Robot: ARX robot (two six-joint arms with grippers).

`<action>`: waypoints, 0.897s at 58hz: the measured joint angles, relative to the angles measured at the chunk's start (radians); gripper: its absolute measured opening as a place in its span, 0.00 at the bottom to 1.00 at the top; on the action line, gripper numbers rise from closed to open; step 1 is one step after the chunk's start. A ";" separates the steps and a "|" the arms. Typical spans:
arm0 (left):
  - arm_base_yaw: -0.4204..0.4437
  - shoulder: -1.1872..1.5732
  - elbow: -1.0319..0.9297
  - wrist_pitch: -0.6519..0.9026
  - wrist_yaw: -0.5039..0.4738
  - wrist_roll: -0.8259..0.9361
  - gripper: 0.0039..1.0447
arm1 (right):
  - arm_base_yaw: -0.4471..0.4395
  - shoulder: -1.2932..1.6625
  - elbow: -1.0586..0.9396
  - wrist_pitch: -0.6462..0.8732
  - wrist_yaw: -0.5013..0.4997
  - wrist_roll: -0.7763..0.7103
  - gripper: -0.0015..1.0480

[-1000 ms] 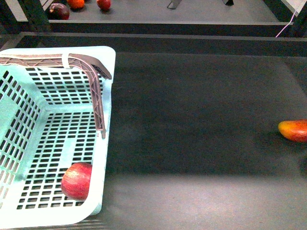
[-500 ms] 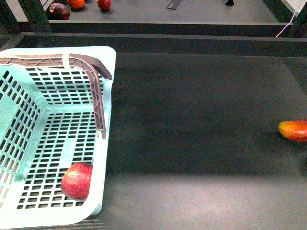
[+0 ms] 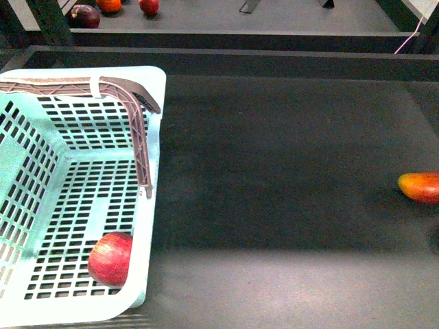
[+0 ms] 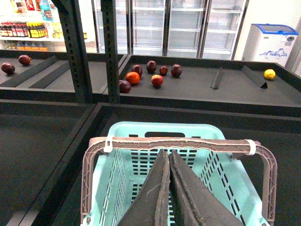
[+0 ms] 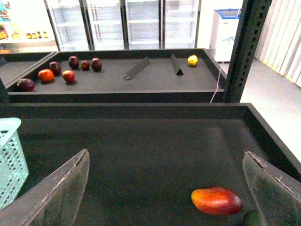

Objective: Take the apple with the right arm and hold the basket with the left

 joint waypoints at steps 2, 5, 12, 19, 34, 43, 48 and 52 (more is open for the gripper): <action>0.000 0.000 0.000 0.000 0.000 0.000 0.03 | 0.000 0.000 0.000 0.000 0.000 0.000 0.91; 0.000 0.000 0.000 0.000 0.000 0.000 0.03 | 0.000 0.000 0.000 0.000 0.000 0.000 0.91; 0.000 0.000 0.000 0.000 0.000 0.000 0.03 | 0.000 0.000 0.000 0.000 0.000 0.000 0.91; 0.000 0.000 0.000 0.000 0.000 0.000 0.03 | 0.000 0.000 0.000 0.000 0.000 0.000 0.91; 0.000 0.000 0.000 0.000 0.000 0.000 0.30 | 0.000 0.000 0.000 0.000 0.000 0.000 0.91; 0.000 0.000 0.000 0.000 0.000 0.000 0.56 | 0.000 0.000 0.000 0.000 0.000 0.000 0.91; 0.000 0.000 0.000 0.000 0.000 0.000 0.78 | 0.000 0.000 0.000 0.000 0.000 0.000 0.91; 0.000 0.000 0.000 0.000 0.000 0.000 0.91 | 0.000 0.000 0.000 0.000 0.000 0.000 0.91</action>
